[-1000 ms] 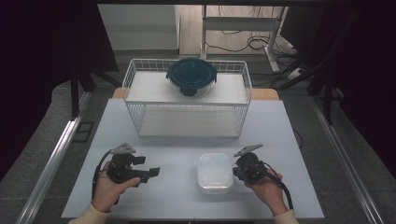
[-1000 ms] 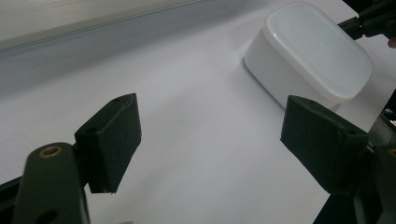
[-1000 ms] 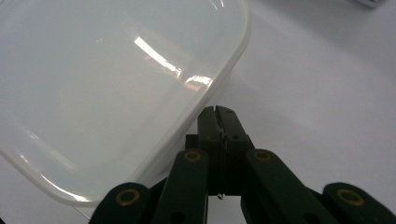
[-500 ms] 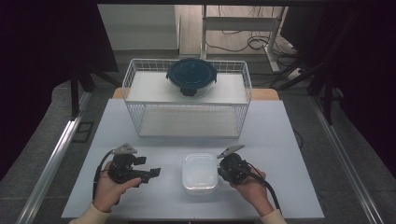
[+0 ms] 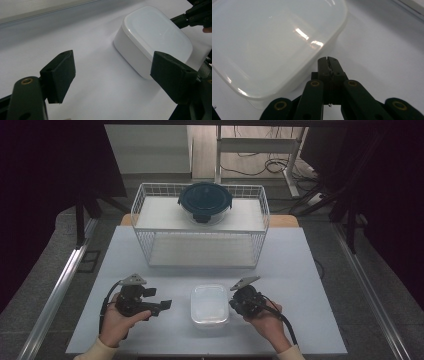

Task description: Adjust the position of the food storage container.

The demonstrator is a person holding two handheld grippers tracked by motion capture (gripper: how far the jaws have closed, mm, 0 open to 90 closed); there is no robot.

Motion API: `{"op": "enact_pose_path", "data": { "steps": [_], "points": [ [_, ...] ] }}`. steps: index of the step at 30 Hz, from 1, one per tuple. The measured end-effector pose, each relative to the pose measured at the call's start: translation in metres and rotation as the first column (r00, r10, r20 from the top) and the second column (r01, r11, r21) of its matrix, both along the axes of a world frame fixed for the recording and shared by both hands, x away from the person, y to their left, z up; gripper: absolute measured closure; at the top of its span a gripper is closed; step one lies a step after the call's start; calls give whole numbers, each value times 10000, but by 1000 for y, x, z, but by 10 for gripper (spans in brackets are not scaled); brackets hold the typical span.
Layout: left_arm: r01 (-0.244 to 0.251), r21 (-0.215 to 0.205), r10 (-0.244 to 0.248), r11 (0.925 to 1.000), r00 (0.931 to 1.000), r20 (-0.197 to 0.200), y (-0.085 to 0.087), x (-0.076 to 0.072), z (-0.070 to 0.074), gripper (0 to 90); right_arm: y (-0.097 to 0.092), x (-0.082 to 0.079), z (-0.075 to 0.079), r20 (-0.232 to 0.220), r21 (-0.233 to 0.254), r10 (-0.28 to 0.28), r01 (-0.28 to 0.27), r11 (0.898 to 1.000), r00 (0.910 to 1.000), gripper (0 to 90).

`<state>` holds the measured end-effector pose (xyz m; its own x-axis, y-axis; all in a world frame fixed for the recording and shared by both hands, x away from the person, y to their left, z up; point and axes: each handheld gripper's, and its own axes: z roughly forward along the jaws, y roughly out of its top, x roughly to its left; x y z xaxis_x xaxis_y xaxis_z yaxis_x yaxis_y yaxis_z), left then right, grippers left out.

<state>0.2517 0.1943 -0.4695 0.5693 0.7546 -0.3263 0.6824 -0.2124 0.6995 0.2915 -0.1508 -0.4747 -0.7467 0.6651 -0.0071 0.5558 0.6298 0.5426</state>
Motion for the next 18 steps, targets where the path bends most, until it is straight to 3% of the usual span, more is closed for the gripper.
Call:
{"op": "enact_pose_path", "data": {
  "steps": [4,8,13,15,18],
  "points": [
    [-23,-21,23,10000,10000,52,1,0,1,194,-16,-2,11,335,422,-467,453,9981,9983,895],
    [-15,-11,16,10000,10000,65,1,-1,1,194,-32,-7,18,450,1173,-874,816,9897,9952,873],
    [-23,-3,23,10000,10000,70,0,-1,1,194,-48,-8,18,320,2532,-1310,1188,9601,9909,484],
    [-44,-11,44,10000,10000,73,1,-1,1,194,-50,-8,18,244,2860,-1434,1305,9493,9894,404],
    [-105,-101,106,9999,9999,55,1,-1,1,192,-52,-7,18,-79,3279,-1421,1368,9347,9898,354]
  ]
}}
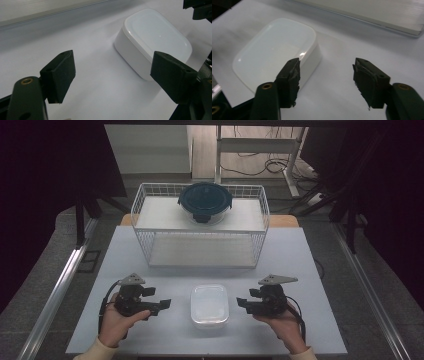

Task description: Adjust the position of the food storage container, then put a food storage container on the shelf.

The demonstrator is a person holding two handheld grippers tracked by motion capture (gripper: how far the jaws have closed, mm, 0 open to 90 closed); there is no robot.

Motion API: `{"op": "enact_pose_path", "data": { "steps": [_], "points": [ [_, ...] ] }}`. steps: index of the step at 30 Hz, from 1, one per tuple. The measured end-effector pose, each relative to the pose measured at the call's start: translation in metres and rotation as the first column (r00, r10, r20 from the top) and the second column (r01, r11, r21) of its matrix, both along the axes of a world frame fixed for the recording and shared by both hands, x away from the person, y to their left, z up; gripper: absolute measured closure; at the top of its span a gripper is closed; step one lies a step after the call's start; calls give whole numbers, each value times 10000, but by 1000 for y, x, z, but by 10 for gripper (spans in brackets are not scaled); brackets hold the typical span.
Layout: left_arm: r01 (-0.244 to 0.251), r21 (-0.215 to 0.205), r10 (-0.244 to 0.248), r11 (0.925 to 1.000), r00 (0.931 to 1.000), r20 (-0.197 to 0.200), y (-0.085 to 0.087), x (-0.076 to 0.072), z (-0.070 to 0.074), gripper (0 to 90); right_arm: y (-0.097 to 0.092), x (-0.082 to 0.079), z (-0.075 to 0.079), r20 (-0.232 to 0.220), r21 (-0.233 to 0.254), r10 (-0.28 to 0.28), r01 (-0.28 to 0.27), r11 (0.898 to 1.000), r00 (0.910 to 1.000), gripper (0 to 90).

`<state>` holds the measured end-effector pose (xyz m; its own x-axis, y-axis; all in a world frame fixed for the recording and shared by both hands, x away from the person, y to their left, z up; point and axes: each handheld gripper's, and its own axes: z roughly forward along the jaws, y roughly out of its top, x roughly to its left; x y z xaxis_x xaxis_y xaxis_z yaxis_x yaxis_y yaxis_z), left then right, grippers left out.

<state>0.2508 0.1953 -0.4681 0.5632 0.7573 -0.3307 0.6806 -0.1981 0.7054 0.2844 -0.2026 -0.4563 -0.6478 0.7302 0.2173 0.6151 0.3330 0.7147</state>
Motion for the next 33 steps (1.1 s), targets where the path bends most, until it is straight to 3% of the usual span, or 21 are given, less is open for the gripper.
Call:
{"op": "enact_pose_path", "data": {
  "steps": [8,26,33],
  "points": [
    [-253,-428,251,9988,9997,-56,3,-4,3,183,-2,4,-1,-377,627,120,-96,9980,9992,315],
    [-243,-524,240,9983,9997,-81,-4,-4,0,185,1,4,-2,-570,775,240,-196,9968,9981,315],
    [-429,-1202,392,9918,9987,-326,-10,0,-5,207,6,1,-1,-649,833,378,-323,9960,9972,315]
  ]
}}
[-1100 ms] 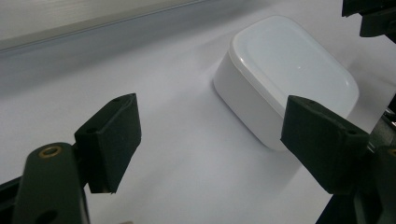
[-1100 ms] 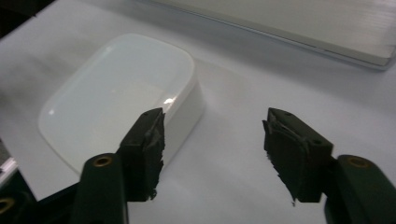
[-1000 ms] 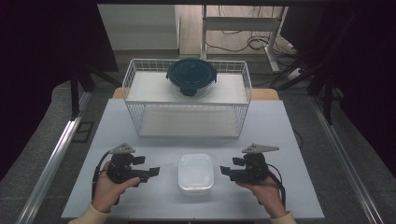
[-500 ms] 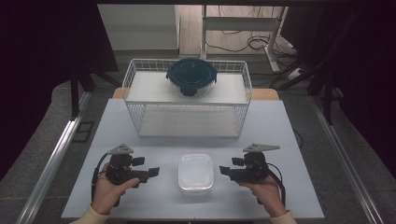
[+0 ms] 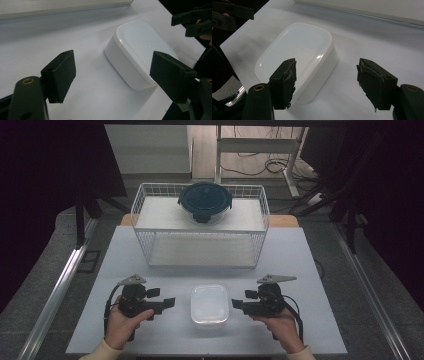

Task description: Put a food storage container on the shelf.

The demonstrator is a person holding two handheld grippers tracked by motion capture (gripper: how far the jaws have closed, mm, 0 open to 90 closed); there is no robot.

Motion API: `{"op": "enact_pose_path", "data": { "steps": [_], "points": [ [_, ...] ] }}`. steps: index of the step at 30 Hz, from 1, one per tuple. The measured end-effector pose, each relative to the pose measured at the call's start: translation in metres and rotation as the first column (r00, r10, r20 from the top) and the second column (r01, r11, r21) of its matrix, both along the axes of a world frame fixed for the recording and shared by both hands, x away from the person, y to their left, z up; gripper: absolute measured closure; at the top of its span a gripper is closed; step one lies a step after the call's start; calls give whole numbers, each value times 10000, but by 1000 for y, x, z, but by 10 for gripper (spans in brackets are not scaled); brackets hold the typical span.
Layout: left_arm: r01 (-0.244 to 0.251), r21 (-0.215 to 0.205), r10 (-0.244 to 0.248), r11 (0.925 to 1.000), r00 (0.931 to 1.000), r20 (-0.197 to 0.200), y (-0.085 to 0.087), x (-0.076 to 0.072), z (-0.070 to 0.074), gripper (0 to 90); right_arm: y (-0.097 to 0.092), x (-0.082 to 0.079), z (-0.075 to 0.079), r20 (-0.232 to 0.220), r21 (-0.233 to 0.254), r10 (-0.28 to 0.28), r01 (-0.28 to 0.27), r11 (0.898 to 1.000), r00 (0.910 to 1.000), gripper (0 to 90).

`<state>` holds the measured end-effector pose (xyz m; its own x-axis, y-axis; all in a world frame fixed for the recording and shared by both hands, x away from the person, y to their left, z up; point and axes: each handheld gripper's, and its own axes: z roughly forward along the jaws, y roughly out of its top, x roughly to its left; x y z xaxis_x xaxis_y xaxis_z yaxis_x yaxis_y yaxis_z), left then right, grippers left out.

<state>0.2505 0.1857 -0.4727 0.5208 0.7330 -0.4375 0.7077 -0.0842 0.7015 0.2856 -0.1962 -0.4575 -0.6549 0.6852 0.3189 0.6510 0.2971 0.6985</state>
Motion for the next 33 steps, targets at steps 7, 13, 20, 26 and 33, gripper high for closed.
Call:
{"op": "enact_pose_path", "data": {
  "steps": [7,13,20,26,33],
  "points": [
    [81,-341,-101,9994,9983,-581,-12,8,-4,226,8,4,1,-160,52,127,-126,9999,9998,322],
    [105,-596,-163,9982,9951,-976,-26,21,-5,240,16,15,0,-688,251,-66,84,9997,9976,334],
    [506,-895,-628,9947,9883,-1389,-39,26,-12,261,28,16,-4,-853,416,162,-127,9991,9962,346],
    [432,-965,-569,9944,9879,-1443,-41,26,-12,280,28,14,-9,-1018,475,292,-245,9986,9944,357],
    [482,-1580,-834,9863,9709,-2243,-45,31,-28,311,28,13,-17,-1348,573,270,-194,9982,9905,380]
  ]
}}
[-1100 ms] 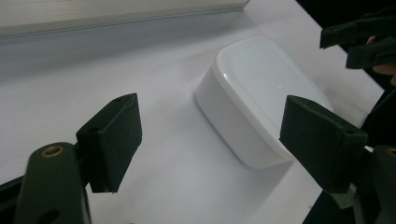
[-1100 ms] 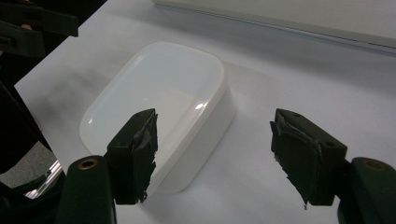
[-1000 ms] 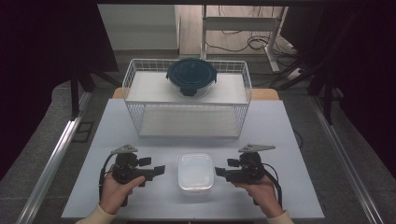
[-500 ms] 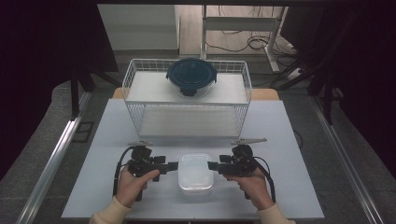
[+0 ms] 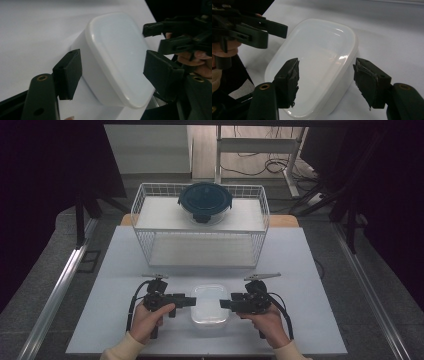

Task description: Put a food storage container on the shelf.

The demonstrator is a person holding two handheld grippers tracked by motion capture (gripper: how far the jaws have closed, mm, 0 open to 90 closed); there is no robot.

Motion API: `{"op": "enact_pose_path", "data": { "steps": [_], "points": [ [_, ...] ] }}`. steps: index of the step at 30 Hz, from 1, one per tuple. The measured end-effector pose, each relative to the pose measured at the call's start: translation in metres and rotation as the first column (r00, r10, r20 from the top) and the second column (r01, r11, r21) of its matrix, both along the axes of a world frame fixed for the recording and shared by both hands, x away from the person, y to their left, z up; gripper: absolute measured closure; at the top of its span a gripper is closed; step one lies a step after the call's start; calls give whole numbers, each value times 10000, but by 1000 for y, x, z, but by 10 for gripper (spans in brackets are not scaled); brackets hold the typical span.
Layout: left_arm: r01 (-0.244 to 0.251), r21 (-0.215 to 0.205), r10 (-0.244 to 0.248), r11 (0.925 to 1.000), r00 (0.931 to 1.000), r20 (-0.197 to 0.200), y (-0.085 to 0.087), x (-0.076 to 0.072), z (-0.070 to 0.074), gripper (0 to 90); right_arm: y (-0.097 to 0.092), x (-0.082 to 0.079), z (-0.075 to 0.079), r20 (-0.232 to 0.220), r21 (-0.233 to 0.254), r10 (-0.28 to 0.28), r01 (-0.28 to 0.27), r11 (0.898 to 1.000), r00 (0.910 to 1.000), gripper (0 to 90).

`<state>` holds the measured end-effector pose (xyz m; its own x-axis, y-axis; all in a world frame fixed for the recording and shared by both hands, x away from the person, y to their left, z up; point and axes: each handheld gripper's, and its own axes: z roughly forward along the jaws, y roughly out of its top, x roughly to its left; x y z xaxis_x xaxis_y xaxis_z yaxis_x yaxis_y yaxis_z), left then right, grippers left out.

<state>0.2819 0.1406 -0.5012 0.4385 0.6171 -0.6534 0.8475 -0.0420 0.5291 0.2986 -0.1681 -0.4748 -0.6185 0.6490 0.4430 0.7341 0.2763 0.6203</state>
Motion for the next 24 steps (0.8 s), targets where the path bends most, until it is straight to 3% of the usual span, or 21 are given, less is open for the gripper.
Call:
{"op": "enact_pose_path", "data": {
  "steps": [7,10,12,19,24],
  "points": [
    [204,-348,-216,9992,9992,-343,-2,2,-4,379,0,3,-9,-494,248,-140,153,9996,9987,444],
    [272,-909,-337,9955,9969,-707,-1,4,-11,436,-1,4,-12,-727,427,-176,208,9989,9972,484],
    [327,-984,-418,9946,9948,-926,-1,4,-15,464,-2,5,-14,-871,470,-216,258,9986,9960,514],
    [186,-822,-266,9964,9949,-977,-2,3,-15,561,-7,7,-17,-1468,819,-438,562,9951,9882,614],
    [-39,-847,-24,9964,9973,-741,0,-1,-10,639,-13,4,-16,-1810,1165,-581,801,9900,9818,669]
  ]
}}
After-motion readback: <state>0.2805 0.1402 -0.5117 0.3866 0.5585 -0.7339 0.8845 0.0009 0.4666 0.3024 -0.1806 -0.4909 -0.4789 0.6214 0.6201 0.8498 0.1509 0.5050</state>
